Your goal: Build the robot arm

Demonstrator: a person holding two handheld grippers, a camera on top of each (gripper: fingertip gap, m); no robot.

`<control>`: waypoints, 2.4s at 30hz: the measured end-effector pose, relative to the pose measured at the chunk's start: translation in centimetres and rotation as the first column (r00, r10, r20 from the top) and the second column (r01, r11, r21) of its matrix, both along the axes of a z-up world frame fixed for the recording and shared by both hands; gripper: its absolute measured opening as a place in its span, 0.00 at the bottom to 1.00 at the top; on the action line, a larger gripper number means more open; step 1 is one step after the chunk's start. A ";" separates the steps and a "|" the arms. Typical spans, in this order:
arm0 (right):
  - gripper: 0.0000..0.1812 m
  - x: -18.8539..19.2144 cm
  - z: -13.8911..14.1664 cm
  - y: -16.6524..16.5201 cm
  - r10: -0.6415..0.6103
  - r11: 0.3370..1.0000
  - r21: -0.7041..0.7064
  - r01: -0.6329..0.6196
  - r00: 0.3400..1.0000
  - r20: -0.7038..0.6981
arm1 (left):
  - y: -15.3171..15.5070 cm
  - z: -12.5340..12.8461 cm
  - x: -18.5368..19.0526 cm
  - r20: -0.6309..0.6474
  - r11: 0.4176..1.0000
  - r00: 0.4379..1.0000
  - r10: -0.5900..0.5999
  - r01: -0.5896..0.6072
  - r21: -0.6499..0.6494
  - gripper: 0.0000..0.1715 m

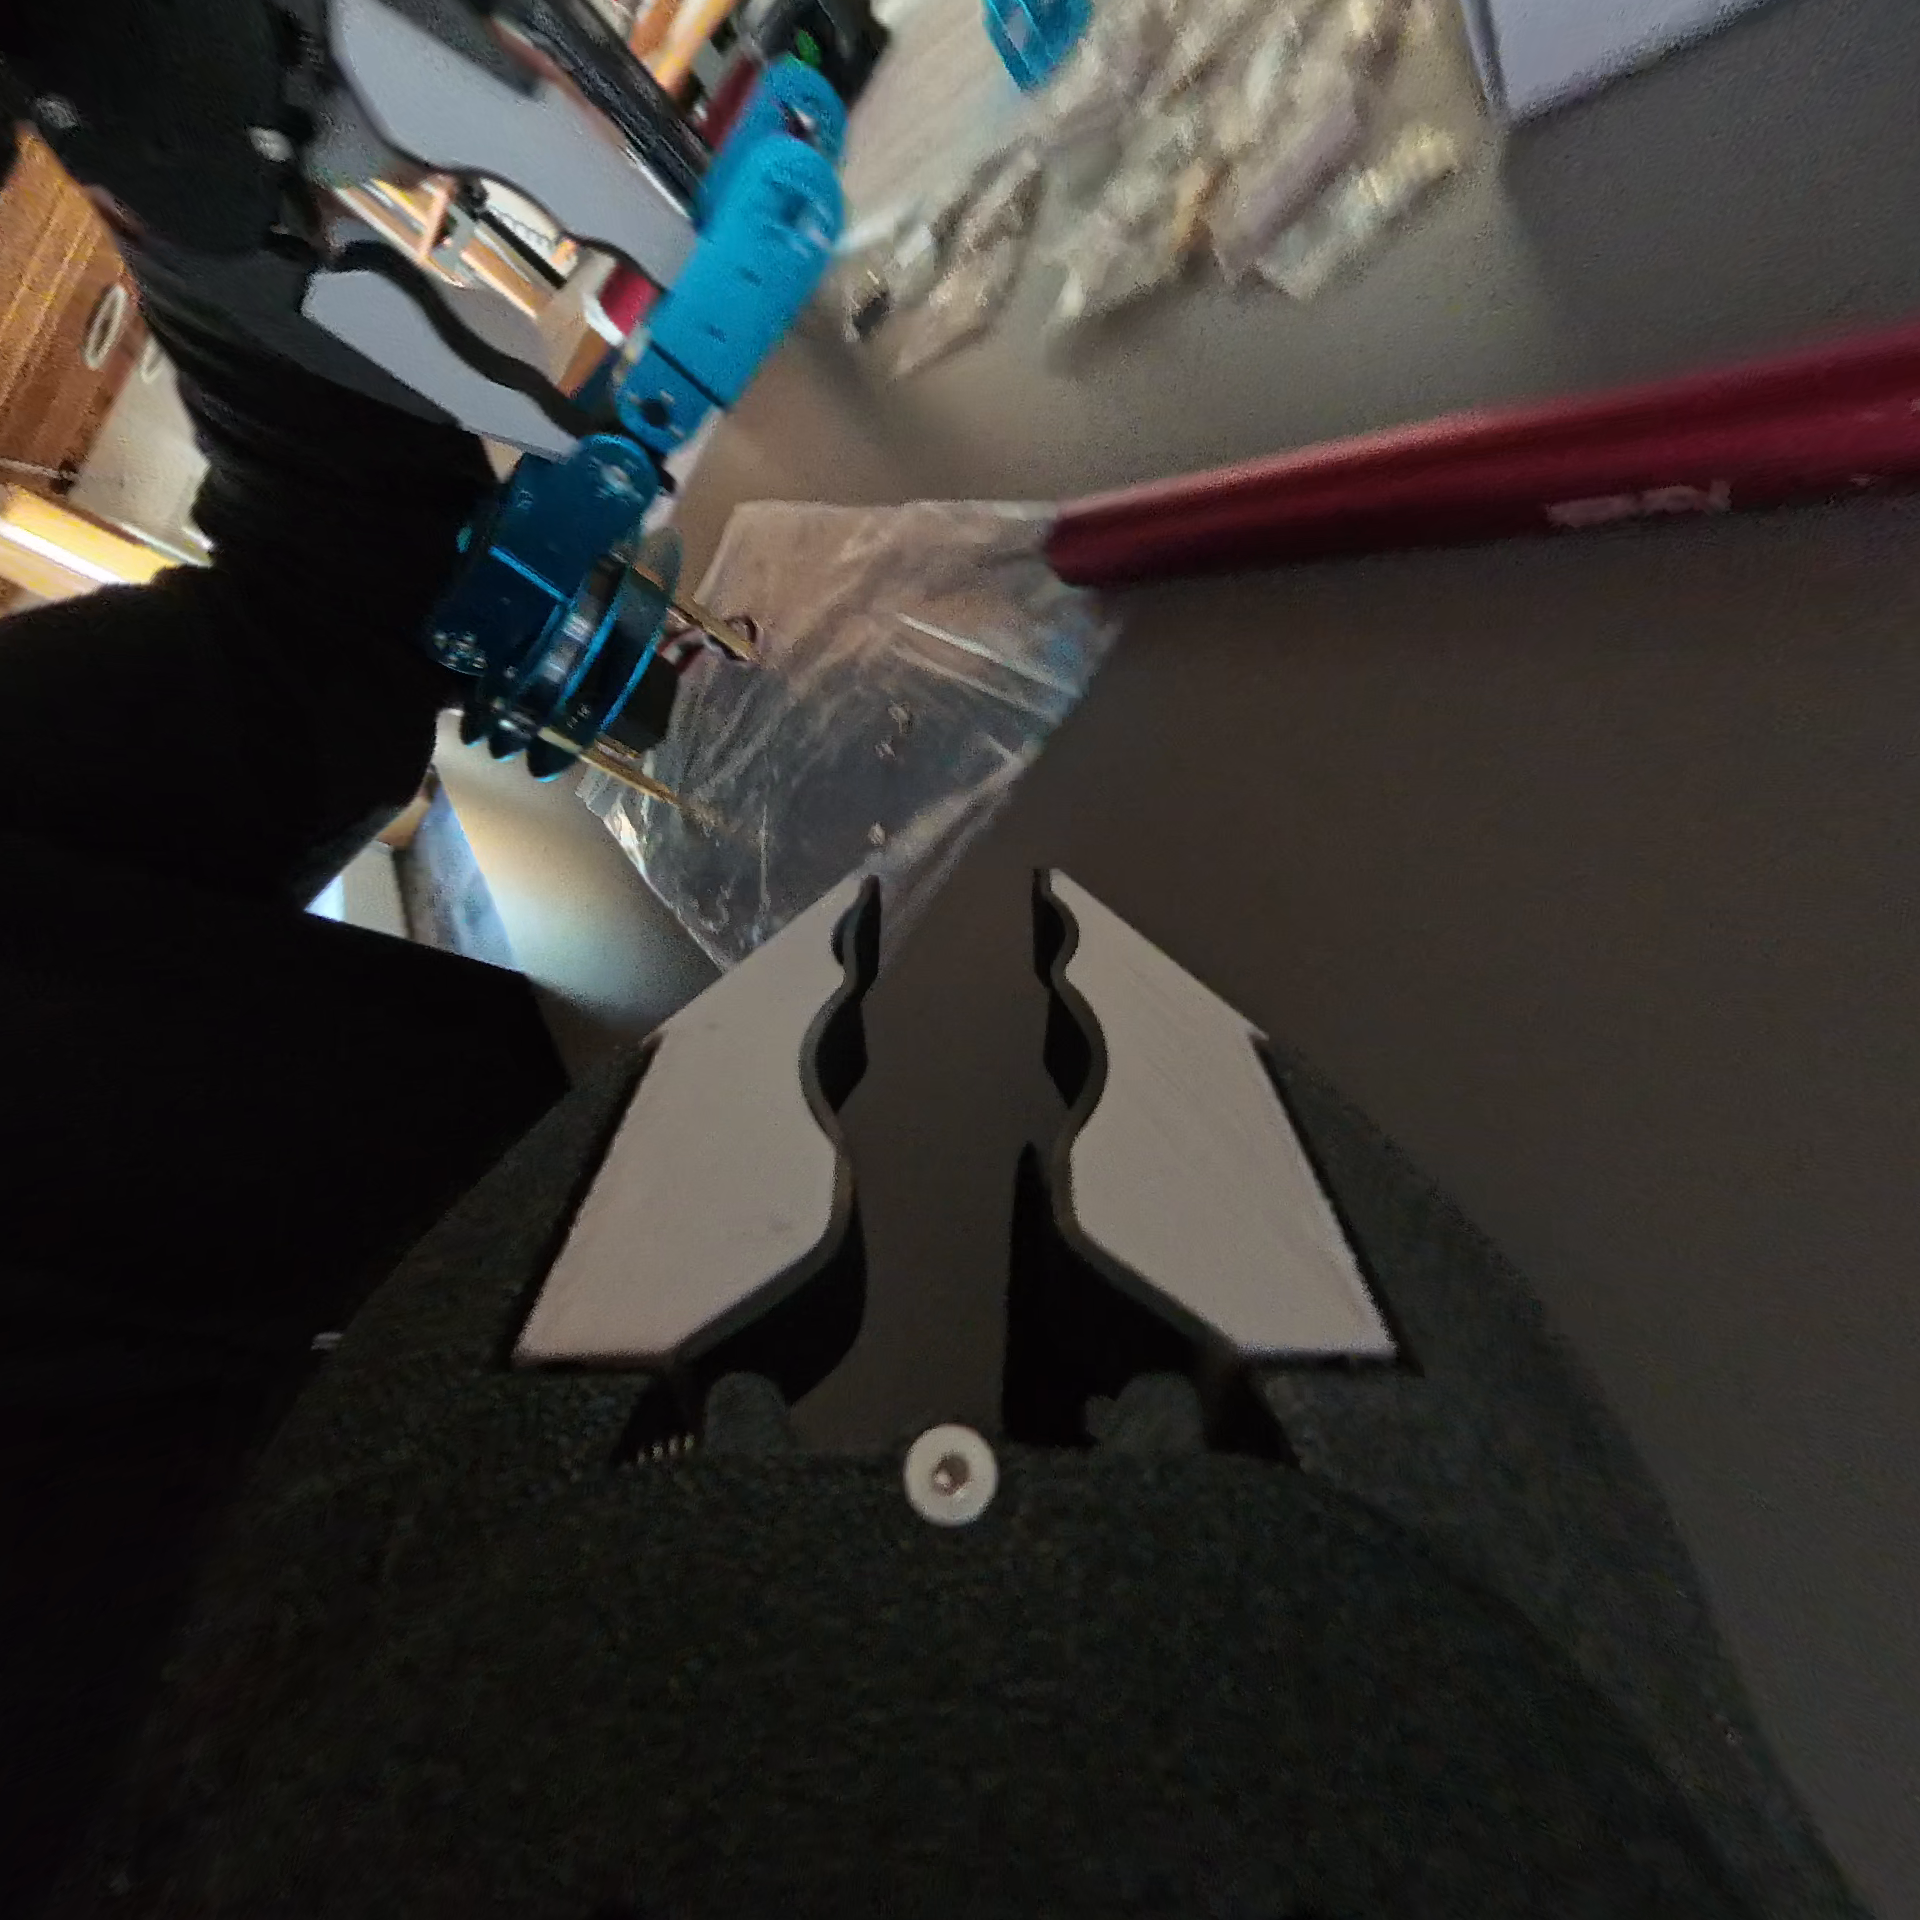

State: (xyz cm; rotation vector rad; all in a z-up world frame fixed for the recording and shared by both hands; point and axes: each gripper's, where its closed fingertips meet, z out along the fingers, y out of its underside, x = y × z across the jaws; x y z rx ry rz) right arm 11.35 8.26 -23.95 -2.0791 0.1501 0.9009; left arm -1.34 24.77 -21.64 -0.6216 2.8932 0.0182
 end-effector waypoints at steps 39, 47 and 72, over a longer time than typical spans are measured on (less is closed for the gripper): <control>0.12 -24.7 11.1 13.7 0.314 0.935 0.236 -0.266 0.929 -0.198 | 0.6 8.3 -6.9 0.450 0.989 0.887 0.107 -0.143 0.045 0.33; 0.11 -30.0 11.0 12.8 0.419 0.881 0.247 -0.403 0.908 -0.011 | 0.3 9.4 -12.8 0.703 0.946 0.680 0.205 -0.323 0.036 0.33; 0.40 -27.0 5.7 9.1 0.274 0.847 0.356 -0.395 0.898 0.343 | -1.7 9.5 -19.0 0.918 0.800 0.278 0.284 -0.596 -0.067 0.33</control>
